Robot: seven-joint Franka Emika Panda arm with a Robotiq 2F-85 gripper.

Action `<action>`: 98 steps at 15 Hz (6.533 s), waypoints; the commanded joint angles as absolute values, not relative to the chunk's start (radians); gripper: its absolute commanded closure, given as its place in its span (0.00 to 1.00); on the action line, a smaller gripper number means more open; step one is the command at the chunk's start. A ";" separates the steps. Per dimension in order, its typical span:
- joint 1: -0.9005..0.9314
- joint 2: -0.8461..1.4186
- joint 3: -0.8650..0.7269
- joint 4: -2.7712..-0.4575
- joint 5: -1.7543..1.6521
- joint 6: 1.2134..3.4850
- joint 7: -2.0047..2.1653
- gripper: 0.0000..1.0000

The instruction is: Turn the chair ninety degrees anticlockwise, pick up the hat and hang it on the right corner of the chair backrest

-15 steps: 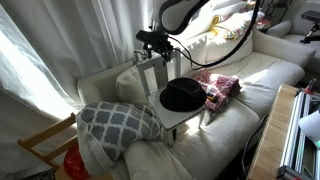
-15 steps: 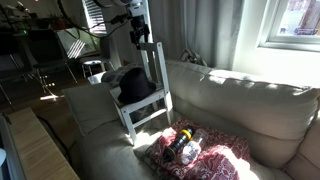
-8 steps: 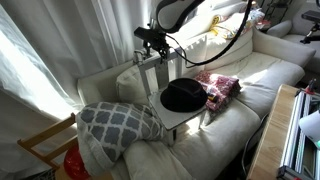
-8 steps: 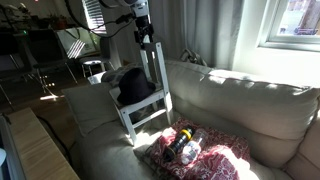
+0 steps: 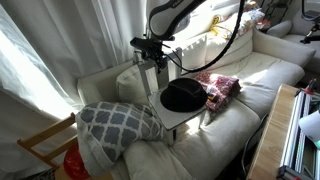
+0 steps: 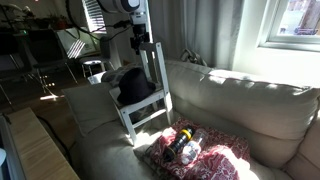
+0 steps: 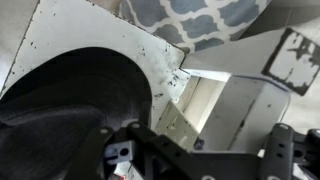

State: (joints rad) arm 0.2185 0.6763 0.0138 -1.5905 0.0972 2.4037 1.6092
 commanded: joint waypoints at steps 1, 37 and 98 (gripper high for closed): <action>0.223 0.725 0.013 -1.533 0.130 2.405 1.631 0.41; 0.196 0.522 -0.005 -1.457 -0.041 1.933 1.106 0.92; 0.350 0.370 0.138 -1.963 -0.216 2.175 0.610 0.92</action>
State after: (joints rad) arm 0.3301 0.3736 0.1097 -1.9059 -0.1906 2.1358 0.6901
